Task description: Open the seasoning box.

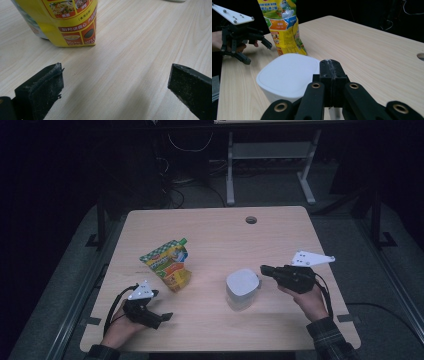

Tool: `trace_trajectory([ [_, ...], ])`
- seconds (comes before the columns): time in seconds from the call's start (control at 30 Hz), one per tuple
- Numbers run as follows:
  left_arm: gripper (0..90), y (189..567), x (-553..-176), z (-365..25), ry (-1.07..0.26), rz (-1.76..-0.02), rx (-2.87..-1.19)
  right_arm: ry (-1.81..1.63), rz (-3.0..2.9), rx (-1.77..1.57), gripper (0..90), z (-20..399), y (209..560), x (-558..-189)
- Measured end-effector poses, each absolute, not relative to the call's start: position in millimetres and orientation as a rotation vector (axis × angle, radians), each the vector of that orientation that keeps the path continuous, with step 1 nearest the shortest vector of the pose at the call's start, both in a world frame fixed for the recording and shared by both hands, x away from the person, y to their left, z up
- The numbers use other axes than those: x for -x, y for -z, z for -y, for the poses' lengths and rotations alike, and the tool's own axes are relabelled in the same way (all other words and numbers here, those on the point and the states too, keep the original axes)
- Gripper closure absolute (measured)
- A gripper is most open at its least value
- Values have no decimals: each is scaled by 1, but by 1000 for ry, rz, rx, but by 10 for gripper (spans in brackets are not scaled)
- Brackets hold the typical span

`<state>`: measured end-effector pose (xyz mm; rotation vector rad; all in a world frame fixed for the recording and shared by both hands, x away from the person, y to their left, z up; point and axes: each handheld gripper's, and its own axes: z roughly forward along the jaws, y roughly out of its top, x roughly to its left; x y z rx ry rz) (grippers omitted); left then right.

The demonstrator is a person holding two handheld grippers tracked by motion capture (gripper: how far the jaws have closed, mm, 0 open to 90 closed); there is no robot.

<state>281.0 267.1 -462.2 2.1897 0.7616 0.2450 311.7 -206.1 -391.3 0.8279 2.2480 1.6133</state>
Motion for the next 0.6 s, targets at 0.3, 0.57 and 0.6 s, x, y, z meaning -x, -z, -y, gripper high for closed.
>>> trace_trajectory([
  [0.3, 0, 462, -280, -267, -242, -774, -2174, -1647, -2243, -837, 894, 189, 388, -323],
  [0.57, 0, 458, -278, -267, -230, -767, -2147, -1632, -2260, -846, 893, 189, 389, -316],
  [0.6, 0, 456, -277, -267, -228, -766, -2131, -1632, -2262, -852, 894, 190, 390, -316],
])
